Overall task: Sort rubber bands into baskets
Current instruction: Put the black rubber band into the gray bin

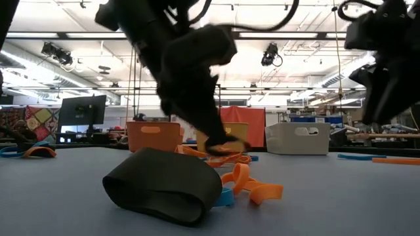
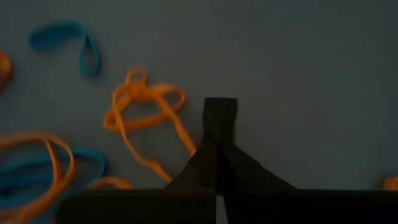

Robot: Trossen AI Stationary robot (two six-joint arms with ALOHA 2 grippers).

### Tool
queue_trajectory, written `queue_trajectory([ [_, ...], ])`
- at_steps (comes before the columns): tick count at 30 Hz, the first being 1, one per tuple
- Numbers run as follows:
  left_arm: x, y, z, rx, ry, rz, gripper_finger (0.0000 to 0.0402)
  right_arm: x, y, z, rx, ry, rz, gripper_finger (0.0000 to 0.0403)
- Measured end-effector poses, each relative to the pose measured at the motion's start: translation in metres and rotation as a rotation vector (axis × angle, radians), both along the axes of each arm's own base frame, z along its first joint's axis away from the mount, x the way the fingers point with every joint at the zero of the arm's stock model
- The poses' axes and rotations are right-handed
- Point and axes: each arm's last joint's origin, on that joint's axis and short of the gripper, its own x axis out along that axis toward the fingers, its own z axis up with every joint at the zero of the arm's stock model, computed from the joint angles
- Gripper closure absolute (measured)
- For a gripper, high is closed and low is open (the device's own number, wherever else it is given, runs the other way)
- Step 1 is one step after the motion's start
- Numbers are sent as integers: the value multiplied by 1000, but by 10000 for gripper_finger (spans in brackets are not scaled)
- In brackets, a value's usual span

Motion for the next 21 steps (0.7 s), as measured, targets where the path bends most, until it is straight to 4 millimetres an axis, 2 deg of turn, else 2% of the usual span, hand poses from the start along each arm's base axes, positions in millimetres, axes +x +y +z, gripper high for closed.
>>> queue_trajectory([
  [12, 22, 1, 28, 161, -189, -86, 394, 28, 10, 22, -66, -346, 173, 256],
  [16, 27, 1, 35, 225, -262, -152, 394, 35, 3, 25, -86, -377, 198, 250],
  [21, 32, 6, 40, 259, -311, -167, 394, 43, -7, 27, -25, -393, 226, 241],
])
